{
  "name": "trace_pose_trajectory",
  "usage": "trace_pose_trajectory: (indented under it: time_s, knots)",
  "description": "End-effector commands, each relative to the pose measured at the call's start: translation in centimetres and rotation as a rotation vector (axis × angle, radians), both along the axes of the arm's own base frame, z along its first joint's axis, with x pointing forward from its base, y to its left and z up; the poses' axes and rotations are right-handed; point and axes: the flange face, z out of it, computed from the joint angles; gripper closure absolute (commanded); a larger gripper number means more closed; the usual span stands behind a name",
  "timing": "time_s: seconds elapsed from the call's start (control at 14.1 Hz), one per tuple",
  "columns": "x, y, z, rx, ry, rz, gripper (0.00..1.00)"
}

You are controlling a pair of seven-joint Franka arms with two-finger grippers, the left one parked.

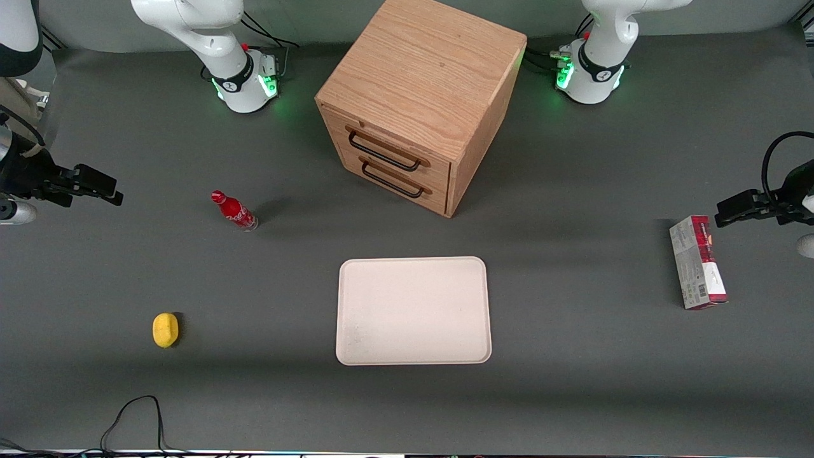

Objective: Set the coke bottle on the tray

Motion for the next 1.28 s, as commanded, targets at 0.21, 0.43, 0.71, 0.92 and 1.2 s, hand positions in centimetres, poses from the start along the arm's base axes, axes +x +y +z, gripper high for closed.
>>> trace_pose_trajectory:
  time_s: [0.21, 0.43, 0.71, 0.92, 1.2]
  knots:
    - [0.6, 0.0, -0.4, 0.004, 0.032, 0.014, 0.00]
    - [1.8, 0.3, 0.3, 0.055, 0.008, -0.010, 0.00]
    - [2.0, -0.6, 0.3, 0.053, 0.008, -0.024, 0.00]
    - [1.9, -1.6, 0.1, 0.055, 0.016, -0.033, 0.00]
    - [1.2, -0.7, 0.6, 0.055, 0.031, -0.029, 0.00]
